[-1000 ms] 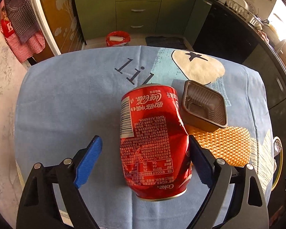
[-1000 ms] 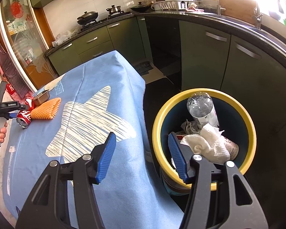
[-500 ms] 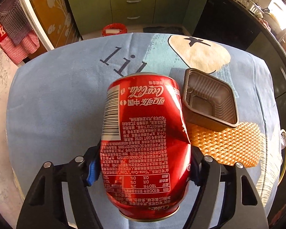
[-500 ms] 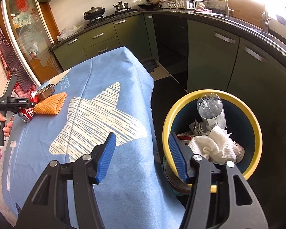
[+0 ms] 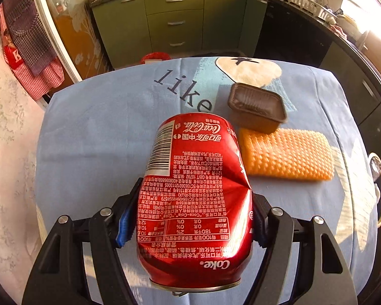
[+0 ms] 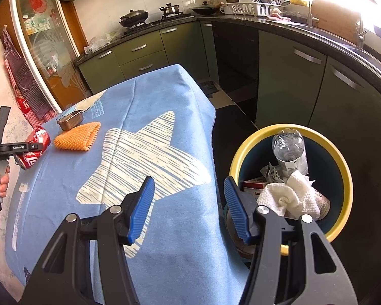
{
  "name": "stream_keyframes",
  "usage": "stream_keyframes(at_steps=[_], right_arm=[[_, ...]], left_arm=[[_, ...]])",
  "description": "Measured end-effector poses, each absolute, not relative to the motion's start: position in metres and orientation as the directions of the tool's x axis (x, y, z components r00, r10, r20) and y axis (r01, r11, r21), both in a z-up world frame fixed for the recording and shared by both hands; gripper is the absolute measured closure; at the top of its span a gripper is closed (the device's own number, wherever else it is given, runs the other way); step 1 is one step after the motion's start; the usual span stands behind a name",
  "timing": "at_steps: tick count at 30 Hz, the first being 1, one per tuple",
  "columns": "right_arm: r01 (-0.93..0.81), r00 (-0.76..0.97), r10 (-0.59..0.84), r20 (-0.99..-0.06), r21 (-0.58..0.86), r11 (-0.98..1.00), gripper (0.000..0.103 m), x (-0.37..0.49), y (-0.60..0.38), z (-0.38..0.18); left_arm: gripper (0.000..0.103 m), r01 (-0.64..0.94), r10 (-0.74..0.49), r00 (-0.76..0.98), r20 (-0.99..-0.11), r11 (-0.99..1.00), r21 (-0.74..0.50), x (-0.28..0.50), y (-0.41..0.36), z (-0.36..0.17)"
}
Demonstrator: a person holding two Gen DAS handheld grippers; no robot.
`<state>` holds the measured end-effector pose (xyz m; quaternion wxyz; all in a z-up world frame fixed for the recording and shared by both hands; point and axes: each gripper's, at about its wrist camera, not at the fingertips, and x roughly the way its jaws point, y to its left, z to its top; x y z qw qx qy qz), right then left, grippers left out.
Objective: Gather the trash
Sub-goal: 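Carry the Coca-Cola can over the yellow bin and open the left gripper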
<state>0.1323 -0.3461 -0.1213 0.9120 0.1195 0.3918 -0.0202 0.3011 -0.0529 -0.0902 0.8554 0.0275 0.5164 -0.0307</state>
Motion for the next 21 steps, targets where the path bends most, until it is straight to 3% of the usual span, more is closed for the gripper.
stream_keyframes(at_steps=[9, 21], right_arm=[[0.128, 0.707, 0.053, -0.705, 0.201, 0.971, 0.048, 0.117, -0.349, -0.114], [0.284, 0.699, -0.076, -0.711, 0.178, 0.942, 0.048, 0.07, -0.409, -0.124]], left_arm=[[0.033, 0.19, -0.084, 0.508, -0.857, 0.982, 0.016, 0.246, -0.085, -0.068], [0.033, 0.469, -0.258, 0.476, -0.841, 0.883, -0.005, 0.192, -0.213, -0.051]])
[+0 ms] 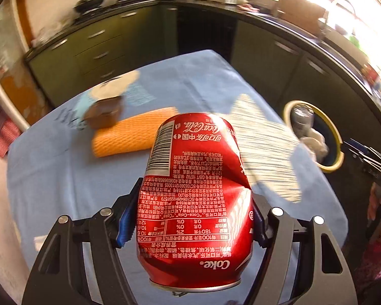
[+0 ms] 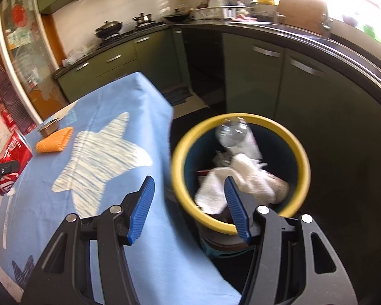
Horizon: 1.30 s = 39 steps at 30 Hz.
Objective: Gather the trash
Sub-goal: 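Carry the Coca-Cola can over the yellow bin and open the left gripper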
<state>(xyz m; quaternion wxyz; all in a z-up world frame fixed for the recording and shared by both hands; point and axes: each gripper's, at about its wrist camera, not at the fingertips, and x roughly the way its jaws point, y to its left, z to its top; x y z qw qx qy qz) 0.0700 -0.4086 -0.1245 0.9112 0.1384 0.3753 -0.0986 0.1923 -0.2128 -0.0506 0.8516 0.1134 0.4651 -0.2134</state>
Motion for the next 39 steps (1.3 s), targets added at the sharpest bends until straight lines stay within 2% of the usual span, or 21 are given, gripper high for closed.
stream_keyframes(at_steps=[12, 19, 21, 26, 31, 39], right_arm=[[0.45, 0.667, -0.16, -0.727, 0.223, 0.865, 0.048, 0.011, -0.498, -0.149], [0.475, 0.661, -0.154, -0.735, 0.25, 0.844, 0.048, 0.001, -0.522, -0.158], [0.478, 0.662, -0.15, -0.734, 0.26, 0.839, 0.047, 0.002, -0.525, -0.159], [0.462, 0.667, -0.131, -0.733, 0.27, 0.845, 0.046, 0.006, -0.522, -0.162], [0.45, 0.666, -0.122, -0.736, 0.266, 0.852, 0.046, 0.012, -0.515, -0.163], [0.412, 0.655, -0.114, -0.747, 0.226, 0.883, 0.046, 0.034, -0.484, -0.153]], left_arm=[[0.033, 0.728, -0.403, 0.329, -0.854, 0.685, -0.043, 0.183, -0.425, -0.07], [0.033, 0.719, -0.38, 0.25, -0.89, 0.688, -0.092, 0.218, -0.516, -0.114], [0.028, 0.712, -0.392, 0.213, -0.895, 0.689, -0.133, 0.227, -0.528, -0.127], [0.023, 0.691, -0.424, 0.22, -0.879, 0.704, -0.166, 0.233, -0.53, -0.131], [0.019, 0.679, -0.454, 0.276, -0.847, 0.716, -0.163, 0.23, -0.489, -0.11], [0.014, 0.591, -0.481, 0.365, -0.797, 0.781, -0.201, 0.21, -0.363, -0.083]])
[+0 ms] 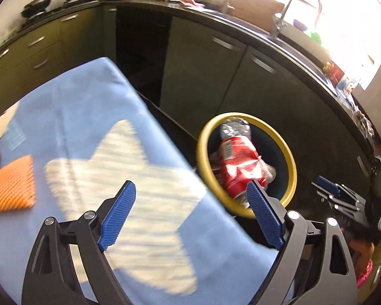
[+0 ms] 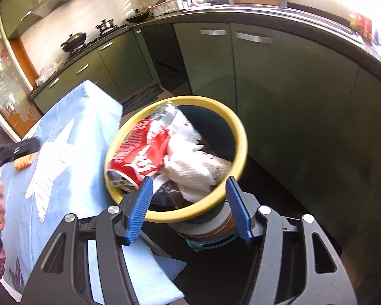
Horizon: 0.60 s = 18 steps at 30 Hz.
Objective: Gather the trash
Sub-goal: 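Carry the Coca-Cola can over the yellow bin and open the left gripper, then grasp the orange mesh sponge with the right gripper and lift it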
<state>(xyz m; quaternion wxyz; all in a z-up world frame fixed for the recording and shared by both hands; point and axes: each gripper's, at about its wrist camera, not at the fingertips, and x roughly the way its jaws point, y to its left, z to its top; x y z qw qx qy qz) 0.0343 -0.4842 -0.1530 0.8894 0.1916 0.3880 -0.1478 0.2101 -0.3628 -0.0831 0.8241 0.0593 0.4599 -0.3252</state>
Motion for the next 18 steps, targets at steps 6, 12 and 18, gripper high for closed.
stream_keyframes(at_steps=[6, 12, 18], right_arm=[[0.331, 0.658, -0.084, -0.748, 0.187, 0.925, 0.046, 0.066, -0.44, -0.142], [0.176, 0.663, -0.002, -0.749, 0.153, 0.972, 0.046, 0.114, -0.373, -0.125], [-0.055, 0.637, 0.136, -0.759, 0.132, 0.99, 0.046, 0.17, -0.297, -0.11]], left_arm=[[0.011, 0.511, -0.402, 0.481, -0.779, 0.851, -0.123, 0.196, -0.257, -0.08], [0.011, 0.39, -0.303, 0.571, -0.763, 0.918, -0.072, 0.203, -0.156, -0.086], [0.011, 0.284, -0.234, 0.635, -0.736, 0.957, -0.06, 0.214, -0.076, -0.097]])
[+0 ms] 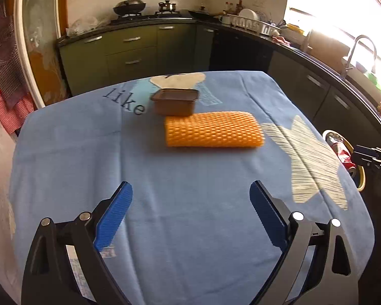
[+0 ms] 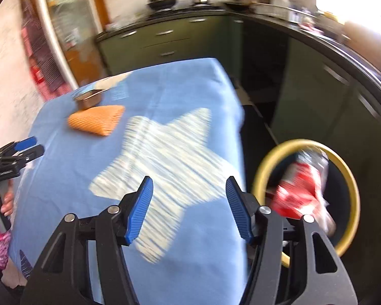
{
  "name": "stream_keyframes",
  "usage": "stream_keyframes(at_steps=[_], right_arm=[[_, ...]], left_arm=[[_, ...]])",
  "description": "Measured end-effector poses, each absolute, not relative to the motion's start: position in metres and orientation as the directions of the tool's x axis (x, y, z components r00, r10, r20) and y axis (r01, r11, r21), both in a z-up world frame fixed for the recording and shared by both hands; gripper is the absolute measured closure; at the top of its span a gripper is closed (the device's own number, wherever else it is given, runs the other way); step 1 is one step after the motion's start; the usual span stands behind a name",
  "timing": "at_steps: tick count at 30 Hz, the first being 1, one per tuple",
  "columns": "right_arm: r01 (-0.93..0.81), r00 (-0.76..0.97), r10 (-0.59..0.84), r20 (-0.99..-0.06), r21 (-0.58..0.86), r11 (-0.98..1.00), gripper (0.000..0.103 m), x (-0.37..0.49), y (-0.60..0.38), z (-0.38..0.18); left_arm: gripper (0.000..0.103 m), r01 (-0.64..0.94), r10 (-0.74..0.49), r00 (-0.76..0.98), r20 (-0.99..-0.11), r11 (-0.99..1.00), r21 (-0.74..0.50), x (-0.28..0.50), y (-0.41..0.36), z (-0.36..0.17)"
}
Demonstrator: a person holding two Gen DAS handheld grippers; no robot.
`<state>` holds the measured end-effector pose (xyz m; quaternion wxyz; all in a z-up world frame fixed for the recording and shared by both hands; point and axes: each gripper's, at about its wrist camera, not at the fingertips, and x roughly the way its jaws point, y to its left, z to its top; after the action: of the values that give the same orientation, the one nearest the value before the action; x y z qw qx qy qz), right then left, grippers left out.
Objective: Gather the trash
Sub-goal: 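Grasp the orange mesh sponge with the right gripper and lift it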
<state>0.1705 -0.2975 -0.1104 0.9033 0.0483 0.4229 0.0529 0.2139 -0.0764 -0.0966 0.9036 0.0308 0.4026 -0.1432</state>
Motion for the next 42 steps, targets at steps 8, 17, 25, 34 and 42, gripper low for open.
stream_keyframes(at_steps=[8, 17, 25, 34, 42], right_arm=[[-0.447, 0.538, 0.363, -0.761, 0.108, 0.888, 0.03, 0.238, -0.205, -0.103], [-0.73, 0.386, 0.347, -0.855, -0.054, 0.681, 0.024, 0.314, -0.146, -0.115], [-0.812, 0.26, 0.317, -0.912, -0.028, 0.583, 0.023, 0.363, -0.129, -0.13], [-0.839, 0.191, 0.278, -0.941, -0.009, 0.543, 0.033, 0.366, -0.114, -0.144], [-0.819, 0.204, 0.288, -0.936, -0.002, 0.573, 0.075, 0.341, -0.126, -0.132]], left_arm=[[0.009, 0.231, -0.234, 0.656, -0.717, 0.967, -0.104, 0.221, -0.04, -0.108], [0.009, 0.257, -0.251, 0.629, -0.736, 0.96, -0.108, 0.223, -0.044, -0.119], [0.009, 0.262, -0.252, 0.608, -0.753, 0.959, -0.109, 0.228, -0.045, -0.128], [0.009, 0.274, -0.269, 0.588, -0.763, 0.954, -0.124, 0.229, -0.048, -0.133], [0.009, 0.28, -0.28, 0.588, -0.759, 0.951, -0.134, 0.227, -0.049, -0.132]])
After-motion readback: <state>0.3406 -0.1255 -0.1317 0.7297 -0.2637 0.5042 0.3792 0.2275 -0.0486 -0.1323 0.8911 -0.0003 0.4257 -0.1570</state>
